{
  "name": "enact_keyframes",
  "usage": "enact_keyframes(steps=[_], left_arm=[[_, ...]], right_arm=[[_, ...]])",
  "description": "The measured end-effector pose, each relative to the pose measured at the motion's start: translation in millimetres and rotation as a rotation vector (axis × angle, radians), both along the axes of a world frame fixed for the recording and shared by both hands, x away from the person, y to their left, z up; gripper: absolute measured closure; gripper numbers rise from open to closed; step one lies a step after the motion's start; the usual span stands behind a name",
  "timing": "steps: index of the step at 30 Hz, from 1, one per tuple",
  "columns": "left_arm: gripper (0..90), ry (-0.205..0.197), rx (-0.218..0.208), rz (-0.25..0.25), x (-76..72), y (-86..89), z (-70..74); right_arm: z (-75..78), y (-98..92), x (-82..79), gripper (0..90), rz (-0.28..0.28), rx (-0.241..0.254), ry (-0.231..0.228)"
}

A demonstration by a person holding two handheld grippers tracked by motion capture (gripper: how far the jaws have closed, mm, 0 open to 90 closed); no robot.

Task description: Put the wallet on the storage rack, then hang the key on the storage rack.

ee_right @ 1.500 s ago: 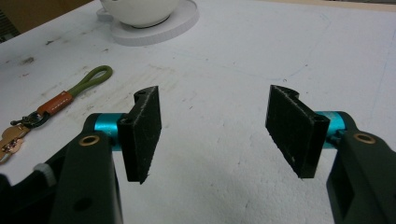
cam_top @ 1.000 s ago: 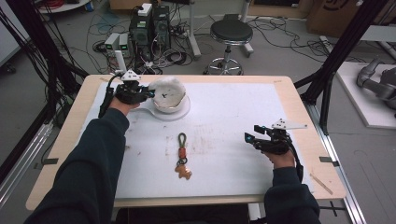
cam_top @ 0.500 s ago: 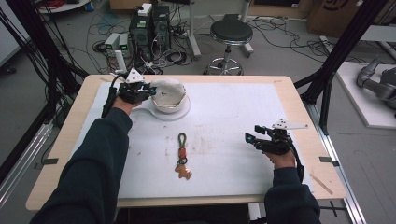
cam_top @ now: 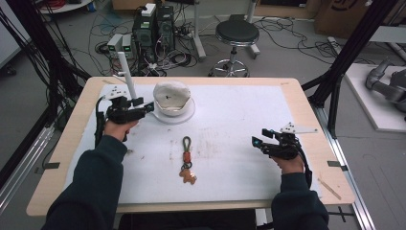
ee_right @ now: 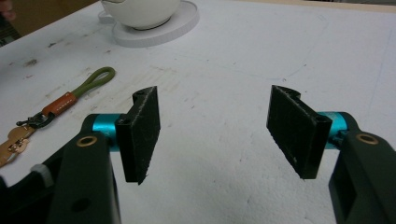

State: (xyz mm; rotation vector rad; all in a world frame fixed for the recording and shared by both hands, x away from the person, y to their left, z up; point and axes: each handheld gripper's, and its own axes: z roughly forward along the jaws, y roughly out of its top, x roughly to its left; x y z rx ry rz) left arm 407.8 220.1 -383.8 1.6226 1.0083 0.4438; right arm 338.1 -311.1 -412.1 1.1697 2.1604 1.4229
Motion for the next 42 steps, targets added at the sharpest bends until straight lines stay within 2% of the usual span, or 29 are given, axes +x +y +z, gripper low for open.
enact_keyframes(steps=[2,3,5,8,10,13,16,19,23,27,32,35,38,42], left_arm=[[33.0,-0.027,-0.007,0.023,-15.5,2.7,-3.5],[25.6,-0.040,-0.009,0.037,-23.0,4.3,-5.8],[24.1,-0.061,-0.013,0.042,-36.6,6.4,-11.7],[21.0,-0.065,0.002,0.044,-53.3,7.1,-21.8],[21.0,-0.070,0.006,0.048,-59.9,7.5,-26.6],[21.1,-0.071,0.028,0.055,-67.5,9.1,-32.8],[21.0,-0.082,0.047,0.062,-69.1,12.2,-33.4],[21.1,-0.081,0.047,0.076,-69.5,16.1,-36.4],[21.1,-0.063,0.058,0.086,-69.4,16.0,-38.5],[21.1,-0.067,0.075,0.083,-69.2,7.6,-36.2],[21.1,-0.068,0.099,0.062,-71.3,-4.1,-34.7],[21.2,-0.055,0.111,0.051,-72.8,-6.8,-36.2],[21.5,-0.039,0.106,0.049,-71.9,-5.3,-38.3],[22.0,-0.010,0.098,0.045,-73.5,-2.7,-42.4]], right_arm=[[1.0,-1.5,-1.0,33.4,-0.009,-0.007,-0.002],[1.8,-3.1,-1.4,30.4,-0.024,-0.028,-0.009],[2.3,-3.8,-1.4,29.3,-0.031,-0.037,-0.011],[3.2,-5.4,-1.6,24.5,-0.052,-0.073,-0.014],[3.6,-5.9,-0.8,21.5,-0.063,-0.099,-0.018],[3.6,-6.5,0.1,21.5,-0.068,-0.104,-0.012],[3.2,-6.8,1.8,21.5,-0.081,-0.106,-0.007],[1.8,-5.8,3.9,21.5,-0.092,-0.126,-0.003],[0.6,-5.6,5.3,21.5,-0.103,-0.143,-0.002],[1.5,-8.2,-1.9,21.5,-0.108,-0.142,-0.003],[2.2,-16.1,-9.0,21.5,-0.125,-0.120,-0.008],[3.1,-17.0,-7.1,21.5,-0.134,-0.110,-0.008],[1.9,-14.4,-3.8,21.5,-0.129,-0.108,-0.007],[-2.0,-8.6,2.2,21.6,-0.114,-0.127,0.011]])
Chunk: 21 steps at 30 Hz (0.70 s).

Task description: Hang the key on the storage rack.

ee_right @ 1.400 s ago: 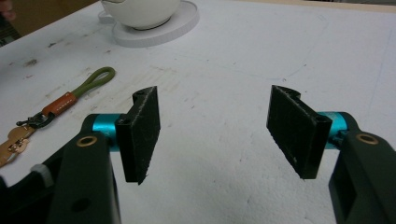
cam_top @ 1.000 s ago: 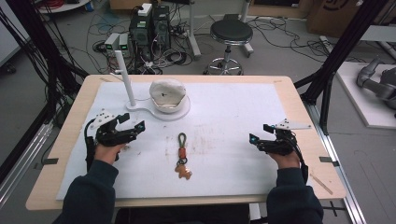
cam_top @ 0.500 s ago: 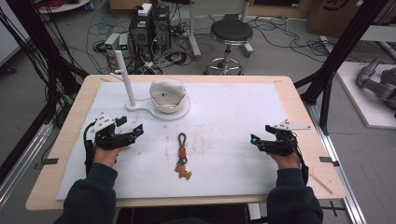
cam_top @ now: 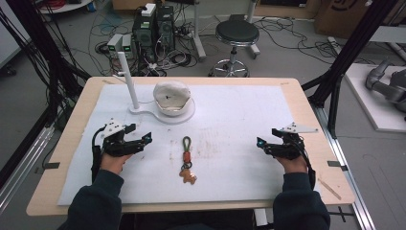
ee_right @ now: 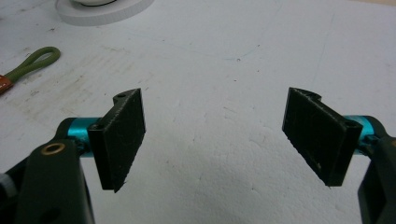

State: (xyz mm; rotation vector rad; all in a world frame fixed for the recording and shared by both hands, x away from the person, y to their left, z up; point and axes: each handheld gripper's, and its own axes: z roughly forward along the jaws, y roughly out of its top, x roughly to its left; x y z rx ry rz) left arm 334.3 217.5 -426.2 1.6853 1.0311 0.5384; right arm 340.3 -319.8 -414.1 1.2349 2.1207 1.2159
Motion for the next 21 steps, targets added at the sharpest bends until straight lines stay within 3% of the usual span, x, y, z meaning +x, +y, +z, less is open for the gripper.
enact_keyframes(steps=[3,8,12,15,17,21], left_arm=[[22.6,0.015,0.001,-0.009,-1.2,-1.8,-1.4],[26.9,0.086,-0.011,0.003,-3.5,-11.7,-5.0],[27.4,0.101,-0.017,-0.009,-5.1,-27.0,-1.9],[27.4,0.118,-0.013,-0.035,-5.4,-43.3,-4.7],[27.4,0.157,-0.022,-0.061,-3.5,-56.2,-9.6],[31.3,0.234,0.023,-0.132,-3.2,-85.5,-18.4]], right_arm=[[-0.6,1.7,2.5,21.6,0.001,0.005,-0.001],[-1.5,3.7,5.4,21.7,0.004,-0.001,-0.004],[-1.2,6.7,2.8,21.7,0.016,-0.007,-0.004],[-1.0,8.3,2.7,21.9,0.023,-0.002,-0.003],[-1.5,9.4,3.7,21.9,0.026,-0.002,-0.004],[-1.6,11.3,4.1,21.9,0.029,-0.002,-0.003]])
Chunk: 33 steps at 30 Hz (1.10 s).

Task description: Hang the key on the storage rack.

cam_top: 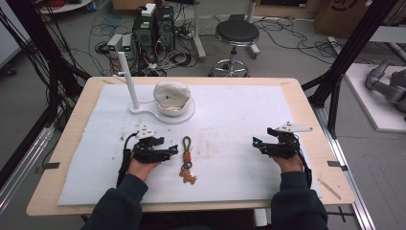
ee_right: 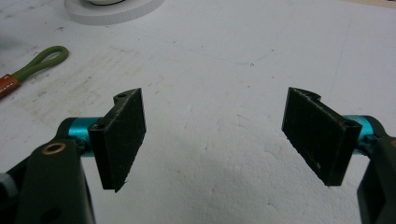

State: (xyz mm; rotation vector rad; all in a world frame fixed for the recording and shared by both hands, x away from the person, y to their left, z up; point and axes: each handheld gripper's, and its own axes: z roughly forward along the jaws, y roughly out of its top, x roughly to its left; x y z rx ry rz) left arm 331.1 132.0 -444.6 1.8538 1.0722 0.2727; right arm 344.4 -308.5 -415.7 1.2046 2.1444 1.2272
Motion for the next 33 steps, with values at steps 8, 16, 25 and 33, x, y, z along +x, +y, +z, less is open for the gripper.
enact_keyframes(steps=[8,16,25,33], left_arm=[[38.6,0.061,0.041,-0.053,0.1,-32.7,-4.6],[37.1,0.004,0.212,-0.086,-6.2,-55.5,-3.9],[59.1,-0.059,0.253,-0.114,-16.6,-62.6,-5.3],[72.0,-0.013,0.155,-0.123,-10.1,-54.7,-5.0]], right_arm=[[-1.1,0.8,1.9,23.6,0.012,-0.002,0.002],[-0.4,0.5,0.8,23.6,0.010,0.001,0.004],[-0.6,1.2,0.8,23.6,0.012,-0.002,0.003],[-0.7,0.2,1.2,23.6,0.010,0.004,0.006]])
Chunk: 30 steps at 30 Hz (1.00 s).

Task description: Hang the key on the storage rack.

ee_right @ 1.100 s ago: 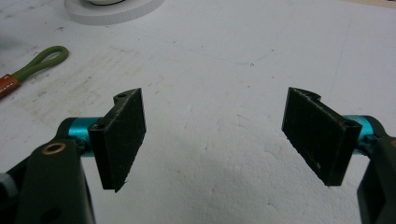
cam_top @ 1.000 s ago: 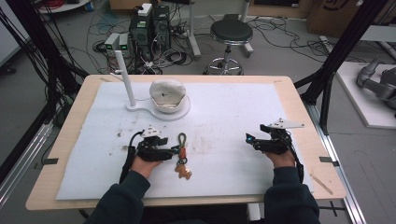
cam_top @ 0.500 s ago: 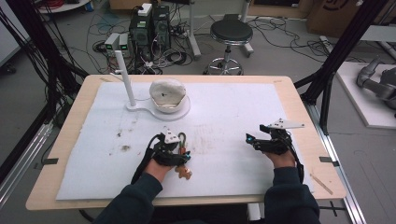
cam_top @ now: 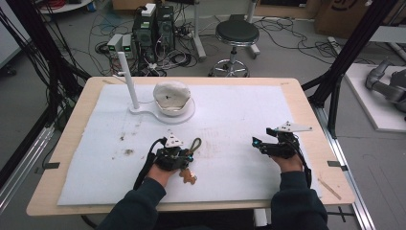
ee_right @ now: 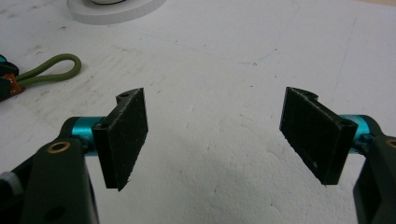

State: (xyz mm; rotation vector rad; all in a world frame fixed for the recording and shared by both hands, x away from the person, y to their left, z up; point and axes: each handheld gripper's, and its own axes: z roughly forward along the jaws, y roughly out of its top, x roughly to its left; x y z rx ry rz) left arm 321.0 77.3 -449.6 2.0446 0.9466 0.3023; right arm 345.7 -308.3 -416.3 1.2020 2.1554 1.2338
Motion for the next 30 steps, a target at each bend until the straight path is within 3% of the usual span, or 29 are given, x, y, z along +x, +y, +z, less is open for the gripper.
enact_keyframes(steps=[7,11,20,30], left_arm=[[75.7,-0.013,-0.055,-0.001,0.9,8.0,1.4],[75.7,-0.022,-0.110,0.048,3.0,23.5,6.0],[76.1,-0.108,-0.234,0.124,3.3,68.0,28.5],[76.3,-0.212,-0.325,0.200,6.1,125.1,62.5]], right_arm=[[0.3,-1.1,-0.8,23.7,-0.003,0.002,0.003],[0.0,-1.7,-0.2,23.7,-0.005,0.007,0.004],[-0.3,-1.3,0.3,23.7,-0.005,0.009,0.003],[-0.1,-1.4,0.2,23.7,-0.010,0.013,0.006]])
